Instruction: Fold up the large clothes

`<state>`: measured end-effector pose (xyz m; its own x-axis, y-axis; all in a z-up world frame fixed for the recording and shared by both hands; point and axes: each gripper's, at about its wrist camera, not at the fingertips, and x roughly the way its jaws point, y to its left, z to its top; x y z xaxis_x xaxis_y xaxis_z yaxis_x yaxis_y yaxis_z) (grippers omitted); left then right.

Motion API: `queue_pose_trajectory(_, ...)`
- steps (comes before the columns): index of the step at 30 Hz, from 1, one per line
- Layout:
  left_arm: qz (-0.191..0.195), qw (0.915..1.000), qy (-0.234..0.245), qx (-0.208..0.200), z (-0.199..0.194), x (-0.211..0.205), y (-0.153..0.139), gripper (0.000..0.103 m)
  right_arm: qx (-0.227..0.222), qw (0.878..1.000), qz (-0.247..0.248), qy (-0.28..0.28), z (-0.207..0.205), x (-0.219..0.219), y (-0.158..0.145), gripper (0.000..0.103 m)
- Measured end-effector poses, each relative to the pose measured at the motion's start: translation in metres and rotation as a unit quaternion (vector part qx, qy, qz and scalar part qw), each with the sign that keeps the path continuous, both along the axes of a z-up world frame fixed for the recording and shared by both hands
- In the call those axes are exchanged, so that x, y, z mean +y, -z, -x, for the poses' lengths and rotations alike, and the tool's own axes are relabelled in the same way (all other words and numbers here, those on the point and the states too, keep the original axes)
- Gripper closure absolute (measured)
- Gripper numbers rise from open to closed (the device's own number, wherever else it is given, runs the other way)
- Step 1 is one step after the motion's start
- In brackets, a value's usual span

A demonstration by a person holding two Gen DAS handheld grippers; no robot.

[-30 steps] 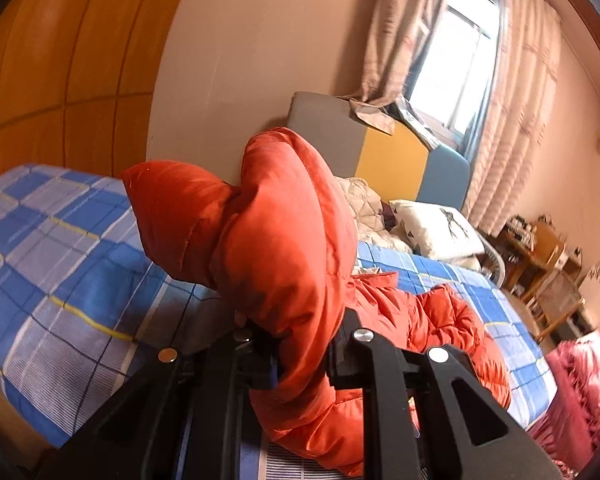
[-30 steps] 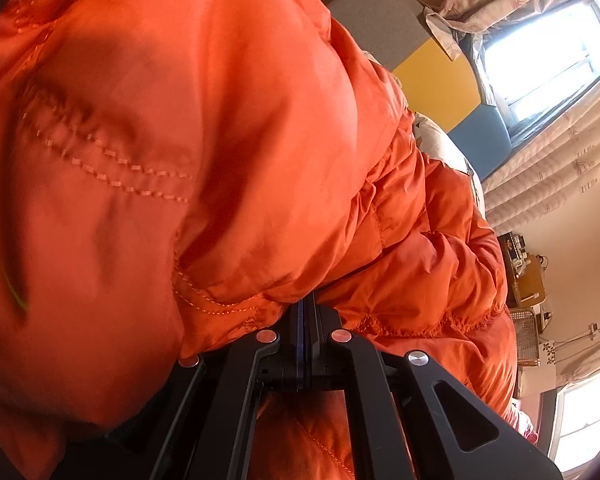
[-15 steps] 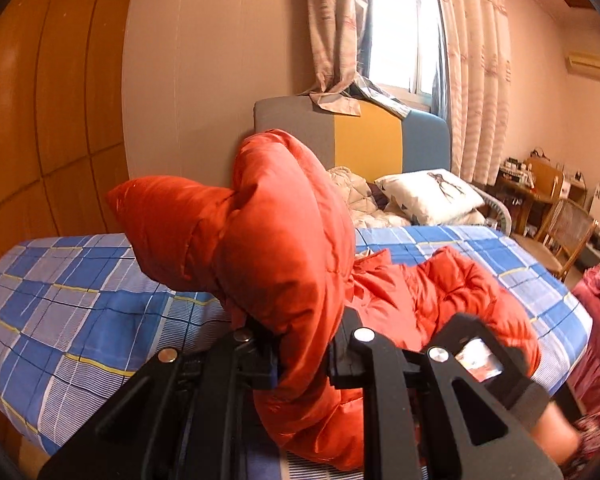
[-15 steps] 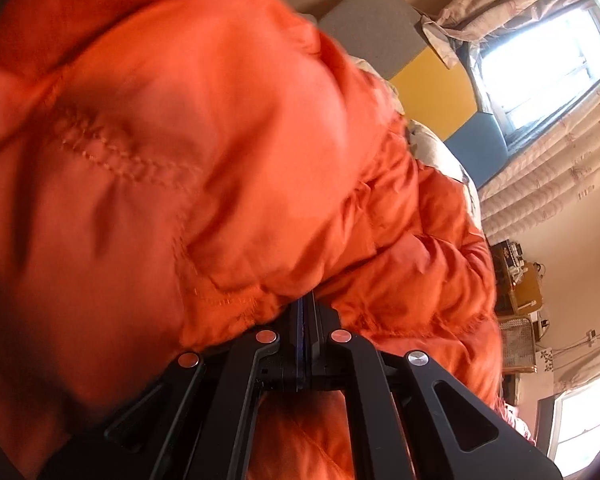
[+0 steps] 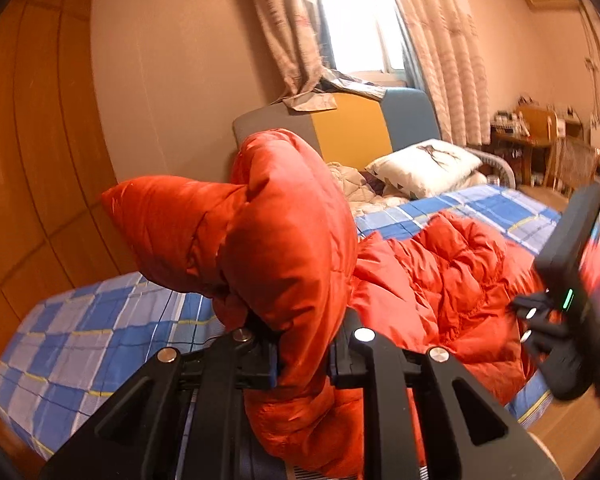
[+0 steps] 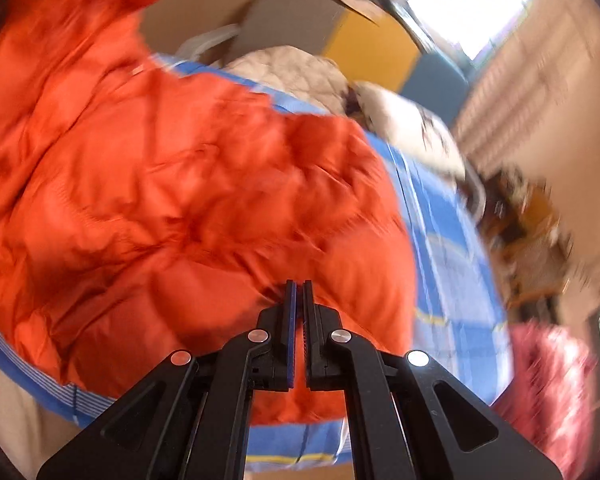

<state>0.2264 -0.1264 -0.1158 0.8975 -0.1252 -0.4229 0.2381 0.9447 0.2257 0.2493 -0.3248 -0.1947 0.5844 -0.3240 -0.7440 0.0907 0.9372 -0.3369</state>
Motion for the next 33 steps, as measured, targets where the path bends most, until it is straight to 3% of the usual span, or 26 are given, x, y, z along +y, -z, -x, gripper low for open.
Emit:
queue_pose_trajectory(2, -0.022, 0.9997, 0.01, -0.006, 0.005, -0.012, 0.006, 0.087, 0.005, 0.999, -0.035, 0.021, 0.001, -0.021, -0.002, 0.102)
queue_pose_trajectory(6, -0.07, 0.9969, 0.032, -0.014, 0.014, -0.038, 0.021, 0.086, 0.005, 0.998, -0.053, 0.04, 0.008, -0.04, -0.009, 0.102)
queue_pose_trajectory(13, -0.115, 0.9907, 0.071, -0.015, 0.029, -0.062, 0.047, 0.085, -0.015, 0.99, -0.123, 0.063, 0.012, -0.069, -0.034, 0.102)
queue_pose_trajectory(23, -0.193, 0.9751, 0.103, -0.034, 0.062, -0.094, 0.09, 0.085, -0.028, 0.981, -0.188, 0.046, 0.027, -0.081, -0.036, 0.102)
queue_pose_trajectory(30, -0.23, 0.9665, 0.102, -0.048, 0.081, -0.101, 0.101, 0.085, -0.04, 0.95, -0.309, -0.012, 0.032, -0.086, -0.047, 0.102)
queue_pose_trajectory(32, -0.237, 0.9649, 0.102, -0.05, 0.086, -0.102, 0.101, 0.085, -0.038, 0.941, -0.334, -0.023, 0.031, -0.085, -0.049, 0.073)
queue_pose_trajectory(33, -0.241, 0.9638, 0.102, -0.052, 0.089, -0.102, 0.102, 0.085, -0.047, 0.939, -0.34, -0.024, 0.031, -0.084, -0.052, 0.039)
